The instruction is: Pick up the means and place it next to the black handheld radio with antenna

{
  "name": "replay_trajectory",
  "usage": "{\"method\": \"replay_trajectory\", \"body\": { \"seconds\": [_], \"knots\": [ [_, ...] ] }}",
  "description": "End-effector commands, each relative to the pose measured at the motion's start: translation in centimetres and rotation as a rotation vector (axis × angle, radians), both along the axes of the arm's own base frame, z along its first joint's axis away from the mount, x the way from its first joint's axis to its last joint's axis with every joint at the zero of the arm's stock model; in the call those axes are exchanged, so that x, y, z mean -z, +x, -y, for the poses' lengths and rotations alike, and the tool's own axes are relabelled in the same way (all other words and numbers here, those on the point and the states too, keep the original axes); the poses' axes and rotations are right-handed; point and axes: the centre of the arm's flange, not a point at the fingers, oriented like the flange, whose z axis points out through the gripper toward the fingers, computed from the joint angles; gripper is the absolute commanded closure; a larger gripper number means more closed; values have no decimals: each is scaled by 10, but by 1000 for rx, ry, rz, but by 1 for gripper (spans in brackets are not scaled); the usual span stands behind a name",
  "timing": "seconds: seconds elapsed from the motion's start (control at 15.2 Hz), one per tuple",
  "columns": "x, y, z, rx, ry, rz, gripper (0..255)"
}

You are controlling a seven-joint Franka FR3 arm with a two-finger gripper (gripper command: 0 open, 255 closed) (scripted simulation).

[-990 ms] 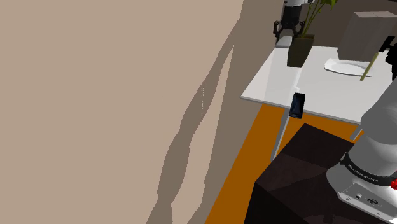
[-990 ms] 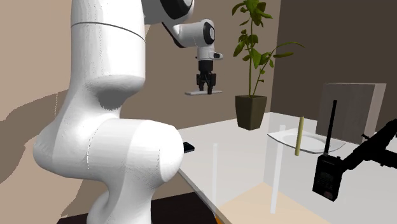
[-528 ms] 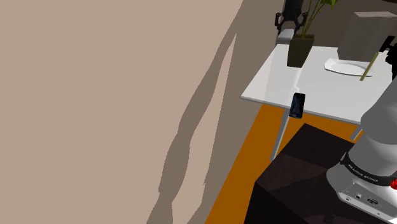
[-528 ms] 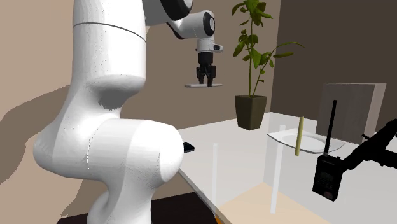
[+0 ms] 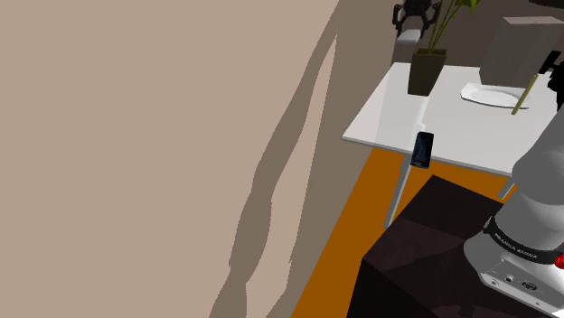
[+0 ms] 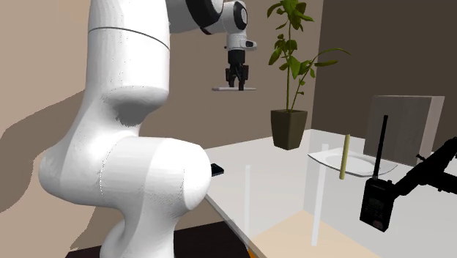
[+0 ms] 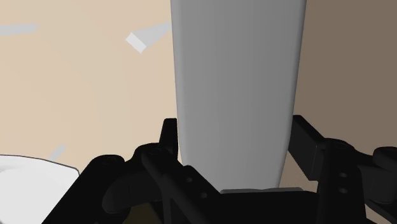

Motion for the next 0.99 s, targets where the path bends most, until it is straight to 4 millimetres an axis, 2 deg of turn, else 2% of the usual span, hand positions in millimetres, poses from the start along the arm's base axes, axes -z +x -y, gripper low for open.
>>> {"method": "replay_trajectory", "body": {
  "seconds": [0.0,0.13,0.92],
  "knots": [
    [-11,-2,1,0,0,0,255],
    [-22,-2,1,0,0,0,255],
    [-22,-147,63,0,0,0,255]
  ]
}}
